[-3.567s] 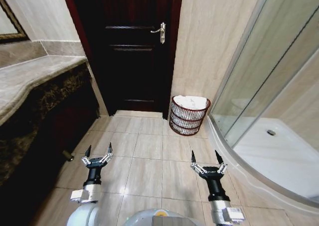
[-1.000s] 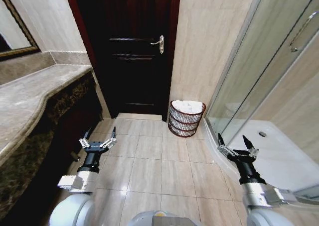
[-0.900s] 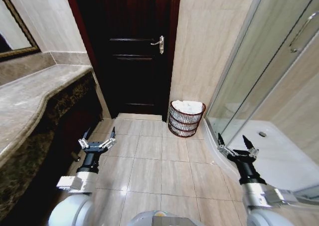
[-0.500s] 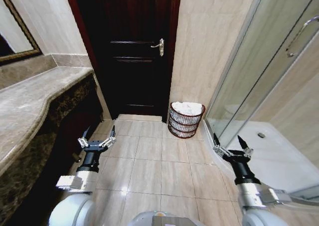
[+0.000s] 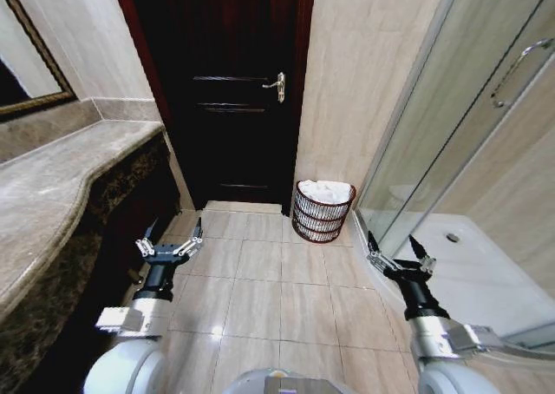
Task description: Discard the used towel into the hamper.
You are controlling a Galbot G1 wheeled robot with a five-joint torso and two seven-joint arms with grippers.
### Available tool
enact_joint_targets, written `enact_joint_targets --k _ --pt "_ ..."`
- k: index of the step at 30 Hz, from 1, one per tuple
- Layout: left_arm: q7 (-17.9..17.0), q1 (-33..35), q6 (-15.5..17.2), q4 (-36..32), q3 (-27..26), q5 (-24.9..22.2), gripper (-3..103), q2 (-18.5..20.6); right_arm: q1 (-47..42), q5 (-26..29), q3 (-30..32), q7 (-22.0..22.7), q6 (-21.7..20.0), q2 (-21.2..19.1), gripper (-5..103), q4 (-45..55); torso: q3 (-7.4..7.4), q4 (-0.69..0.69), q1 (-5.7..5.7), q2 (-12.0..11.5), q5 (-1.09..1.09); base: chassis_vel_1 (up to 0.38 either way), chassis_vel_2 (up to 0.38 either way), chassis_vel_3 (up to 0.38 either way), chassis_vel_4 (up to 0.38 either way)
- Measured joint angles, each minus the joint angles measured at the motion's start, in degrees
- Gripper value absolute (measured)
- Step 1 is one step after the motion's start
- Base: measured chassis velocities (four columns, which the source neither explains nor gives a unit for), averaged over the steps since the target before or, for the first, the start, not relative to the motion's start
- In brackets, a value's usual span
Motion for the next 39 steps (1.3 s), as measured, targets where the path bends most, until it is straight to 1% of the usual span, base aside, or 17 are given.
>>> enact_joint_targets --k 2,4,10,12,16,17,19,20,23,25,28,31,33,36,39 --pt "-0.23 -0.11 0.00 0.00 0.14 0.55 100 0.00 -0.02 -0.01 -0.03 -0.13 -0.14 0.07 100 0.00 0.23 0.00 0.16 0.40 0.00 0.000 0.000 0.000 0.000" --pt "-0.40 -0.34 -0.85 0.68 0.26 2.38 100 -0.09 -0.04 -0.14 -0.11 -0.56 -0.32 0.10 100 0.01 0.63 0.00 0.47 1.12 0.00 0.000 0.000 0.000 0.000" --pt "-0.41 -0.47 -1.57 2.63 0.74 3.82 100 -0.65 0.15 -0.36 -0.02 -1.12 -0.37 -0.35 100 -0.70 1.27 0.00 0.98 2.29 0.00 0.000 0.000 0.000 0.000" --pt "-0.42 -0.72 -2.74 4.69 1.00 4.26 100 -1.07 0.19 -0.34 0.41 -1.83 0.05 -0.49 100 -2.25 1.68 0.00 1.29 2.98 0.00 0.000 0.000 0.000 0.000" --pt "0.04 -0.58 -3.74 6.02 1.08 4.34 100 -1.36 -0.09 -0.30 0.69 -2.60 1.03 -0.41 100 -3.72 2.12 0.00 1.65 3.79 0.00 0.000 0.000 0.000 0.000" --pt "0.47 -0.34 -4.08 6.42 1.08 4.50 100 -1.41 -0.30 -0.30 0.66 -2.85 1.63 -0.28 100 -4.44 2.45 0.00 1.89 4.36 0.00 0.000 0.000 0.000 0.000" --pt "0.52 -0.31 -4.14 6.48 1.08 4.54 100 -1.41 -0.33 -0.30 0.64 -2.89 1.75 -0.24 100 -4.58 2.50 0.00 1.92 4.44 0.00 0.000 0.000 0.000 0.000" --pt "0.70 -0.21 -4.28 6.78 1.17 4.65 100 -1.41 -0.46 -0.44 0.51 -3.07 2.25 -0.09 100 -5.09 2.86 0.00 2.13 5.00 0.01 0.000 0.000 0.000 0.000" --pt "0.83 -0.19 -4.44 7.12 1.34 4.88 100 -1.37 -0.57 -0.63 0.35 -3.09 2.55 -0.04 100 -5.37 3.13 0.00 2.29 5.43 0.00 0.000 0.000 0.000 0.000" --pt "1.11 0.03 -4.80 7.33 1.76 5.04 100 -1.44 -0.78 -1.00 0.12 -3.09 3.04 -0.01 100 -5.58 3.53 0.00 2.58 6.12 0.00 0.000 0.000 0.000 0.000" --pt "1.16 0.20 -4.99 7.33 2.05 5.05 100 -1.52 -0.79 -1.17 0.08 -2.95 3.14 0.00 100 -5.74 3.82 0.00 2.81 6.65 0.00 0.000 0.000 0.000 0.000" --pt "1.14 0.25 -5.04 7.39 2.02 5.06 100 -1.58 -0.75 -1.79 0.10 -2.63 3.41 0.00 100 -6.44 4.40 0.00 3.25 7.68 0.00 0.000 0.000 0.000 0.000" --pt "1.12 0.25 -5.05 7.41 1.95 5.06 100 -1.60 -0.75 -1.81 0.11 -2.54 3.46 0.00 100 -6.55 4.52 0.00 3.34 7.88 0.00 0.000 0.000 0.000 0.000" --pt "1.00 0.44 -5.09 7.43 1.79 5.04 100 -1.62 -0.52 -1.81 0.55 -1.54 3.95 0.08 100 -7.08 5.08 0.00 3.78 8.88 0.00 0.000 0.000 0.000 0.000" --pt "1.00 0.53 -5.10 7.42 1.79 5.03 100 -1.50 -0.39 -1.78 0.87 -1.22 4.04 -0.09 100 -7.11 5.37 0.00 4.01 9.40 0.00 0.000 0.000 0.000 0.000"
